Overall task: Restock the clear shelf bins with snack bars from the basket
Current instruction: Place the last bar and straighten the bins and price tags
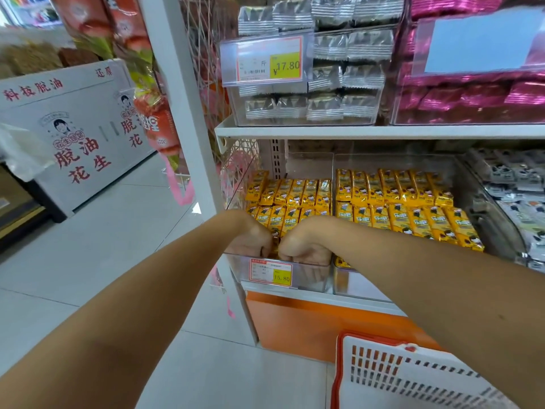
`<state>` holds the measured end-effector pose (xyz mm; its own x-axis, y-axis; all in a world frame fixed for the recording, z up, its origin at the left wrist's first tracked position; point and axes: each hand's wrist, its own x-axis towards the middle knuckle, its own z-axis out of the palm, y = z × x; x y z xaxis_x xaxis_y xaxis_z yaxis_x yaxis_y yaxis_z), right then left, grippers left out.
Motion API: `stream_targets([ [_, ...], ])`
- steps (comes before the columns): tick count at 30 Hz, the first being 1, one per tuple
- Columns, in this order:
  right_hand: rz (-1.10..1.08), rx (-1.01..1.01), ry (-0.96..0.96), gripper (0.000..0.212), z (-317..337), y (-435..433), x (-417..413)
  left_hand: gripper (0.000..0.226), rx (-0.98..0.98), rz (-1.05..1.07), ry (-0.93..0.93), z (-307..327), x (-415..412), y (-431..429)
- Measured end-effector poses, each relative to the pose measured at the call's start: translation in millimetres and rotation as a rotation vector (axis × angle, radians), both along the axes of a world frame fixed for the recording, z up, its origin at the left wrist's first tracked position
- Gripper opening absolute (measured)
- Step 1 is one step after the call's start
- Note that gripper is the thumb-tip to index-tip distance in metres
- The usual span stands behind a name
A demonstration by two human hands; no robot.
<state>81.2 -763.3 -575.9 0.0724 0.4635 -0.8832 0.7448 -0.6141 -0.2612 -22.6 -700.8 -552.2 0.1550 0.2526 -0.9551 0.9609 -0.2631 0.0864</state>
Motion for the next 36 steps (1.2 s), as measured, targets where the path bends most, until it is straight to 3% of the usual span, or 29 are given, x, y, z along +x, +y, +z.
stream_targets([
  [7, -0.034, -0.091, 0.033, 0.057, 6.6, -1.7, -2.4, 0.044, 0.227, -0.003, -0.137, -15.2, -0.5, -1.0],
  [9, -0.015, -0.08, 0.045, 0.049, 7.0, -2.3, -0.9, 0.041, 0.243, -0.018, -0.158, -16.5, -1.3, -1.2],
  [12, 0.033, -0.047, 0.042, 0.038, 2.2, -0.3, 2.7, 0.031, 0.235, -0.019, -0.184, -14.4, -5.2, -0.8],
  [18, -0.085, 0.041, 0.212, 0.033, -4.8, -2.6, 3.3, 0.052, 0.003, 0.046, -0.303, -4.8, -13.1, -8.6],
  [22, -0.102, 0.093, 0.229, 0.03, -6.5, -5.0, 1.7, 0.05, 0.035, 0.105, -0.387, -7.8, -8.3, -14.6],
  [26, -0.123, 0.185, 0.198, 0.023, -7.2, -8.3, 0.3, 0.053, 0.076, 0.14, -0.403, -2.4, -2.0, -24.7],
  [31, -0.104, 0.237, 0.192, 0.024, 1.7, -18.6, -6.6, 0.038, 0.192, 0.078, -0.389, 4.3, 0.5, -37.5],
  [36, 0.139, 0.443, -0.042, 0.02, 32.9, -36.8, -12.3, 0.039, 0.302, -0.045, -0.242, 29.3, -3.9, -45.6],
])
